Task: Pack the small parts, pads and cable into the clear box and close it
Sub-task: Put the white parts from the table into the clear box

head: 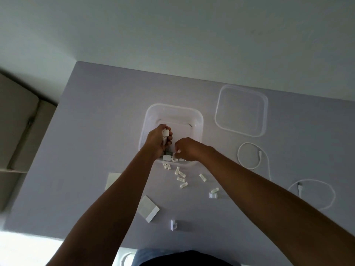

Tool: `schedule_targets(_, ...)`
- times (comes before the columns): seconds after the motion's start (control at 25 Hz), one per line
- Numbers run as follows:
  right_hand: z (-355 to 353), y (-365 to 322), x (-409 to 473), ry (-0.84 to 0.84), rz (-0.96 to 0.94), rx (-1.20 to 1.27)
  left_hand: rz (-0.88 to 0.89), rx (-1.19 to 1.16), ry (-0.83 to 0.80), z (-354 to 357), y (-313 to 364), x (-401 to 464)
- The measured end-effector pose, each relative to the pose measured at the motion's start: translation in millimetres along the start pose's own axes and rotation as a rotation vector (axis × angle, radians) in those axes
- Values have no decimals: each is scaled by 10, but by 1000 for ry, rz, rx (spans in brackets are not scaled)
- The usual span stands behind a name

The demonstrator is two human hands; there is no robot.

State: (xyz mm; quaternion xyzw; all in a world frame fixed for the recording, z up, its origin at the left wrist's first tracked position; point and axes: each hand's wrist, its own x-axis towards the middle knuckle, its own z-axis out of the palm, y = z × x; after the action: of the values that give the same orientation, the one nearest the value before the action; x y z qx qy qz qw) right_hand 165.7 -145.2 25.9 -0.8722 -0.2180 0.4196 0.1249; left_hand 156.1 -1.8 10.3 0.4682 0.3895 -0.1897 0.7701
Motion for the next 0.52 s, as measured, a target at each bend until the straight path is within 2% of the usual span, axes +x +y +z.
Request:
schedule_targets(0.12, 13, 48, -40, -41, 4, -62, 2, 65, 10, 70, -50, 111)
schedule_targets(0.28, 58, 141, -135, 43, -23, 43, -10, 158, 26, 161, -141, 202)
schedule_targets(0.4, 47, 205, -279, 185, -50, 170, 13, 325, -21, 217, -246, 211)
schedule_targets(0.52, 42, 318, -521, 446, -51, 377, 110, 598, -96, 269, -347, 182)
